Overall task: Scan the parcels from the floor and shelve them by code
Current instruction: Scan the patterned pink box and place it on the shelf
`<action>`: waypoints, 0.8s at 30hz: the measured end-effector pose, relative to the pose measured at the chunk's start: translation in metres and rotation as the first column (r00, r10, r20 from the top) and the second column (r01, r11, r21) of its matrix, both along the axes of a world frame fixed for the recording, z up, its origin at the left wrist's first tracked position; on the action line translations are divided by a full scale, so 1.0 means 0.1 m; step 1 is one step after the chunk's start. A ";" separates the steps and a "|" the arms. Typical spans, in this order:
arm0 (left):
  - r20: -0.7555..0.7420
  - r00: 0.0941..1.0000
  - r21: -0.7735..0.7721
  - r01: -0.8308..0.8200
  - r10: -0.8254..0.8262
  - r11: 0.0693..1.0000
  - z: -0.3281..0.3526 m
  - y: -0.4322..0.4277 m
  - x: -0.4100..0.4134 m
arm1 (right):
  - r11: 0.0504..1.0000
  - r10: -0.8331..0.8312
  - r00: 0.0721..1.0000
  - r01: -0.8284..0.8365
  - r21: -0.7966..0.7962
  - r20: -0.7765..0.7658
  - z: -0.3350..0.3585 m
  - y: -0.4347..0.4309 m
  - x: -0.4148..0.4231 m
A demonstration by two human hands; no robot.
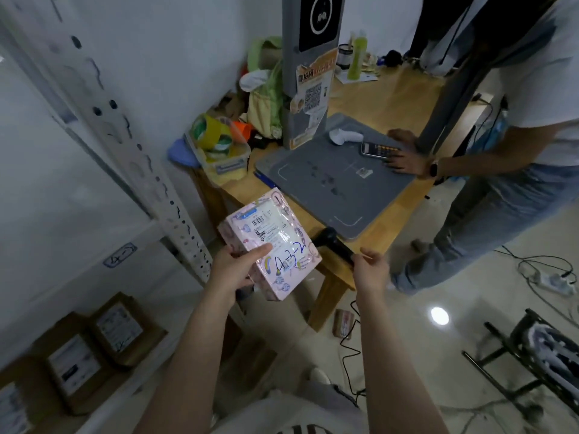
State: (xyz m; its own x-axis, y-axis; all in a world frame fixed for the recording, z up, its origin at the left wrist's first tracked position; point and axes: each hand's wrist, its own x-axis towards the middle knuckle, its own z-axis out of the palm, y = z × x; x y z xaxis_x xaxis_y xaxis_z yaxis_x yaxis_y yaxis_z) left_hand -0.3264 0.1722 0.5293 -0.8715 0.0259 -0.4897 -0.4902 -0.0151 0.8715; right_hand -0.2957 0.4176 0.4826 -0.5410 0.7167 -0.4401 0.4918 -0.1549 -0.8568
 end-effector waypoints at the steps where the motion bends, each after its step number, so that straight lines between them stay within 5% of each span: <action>1: -0.004 1.000 -0.001 -0.017 0.017 1.000 -0.03 0.00 -0.02 | 1.000 0.015 0.999 -0.016 0.023 0.030 -0.06 0.04 -0.03; 9: 0.036 0.984 0.011 -0.176 0.176 0.984 -0.13 0.26 -0.23 | 0.921 0.324 0.922 -0.359 0.153 0.212 -0.25 0.33 -0.58; 14: 0.050 0.972 0.005 -0.229 0.229 0.973 -0.16 0.48 -0.30 | 0.740 0.566 0.718 -0.659 0.136 0.405 -0.38 0.32 -0.87; 19: 0.041 0.953 -0.055 -0.299 0.301 0.953 -0.21 0.55 -0.33 | 0.601 0.639 0.550 -0.793 0.098 0.537 -0.68 0.44 -0.96; 21: 0.038 0.940 -0.073 -0.337 0.340 0.939 -0.25 0.53 -0.33 | 0.599 0.653 0.564 -0.793 0.110 0.506 -0.69 0.46 -0.95; 24: 0.034 0.904 -0.077 -0.423 0.426 0.903 -0.29 0.51 -0.35 | 0.716 0.615 0.717 -0.682 0.148 0.329 -0.64 0.43 -0.93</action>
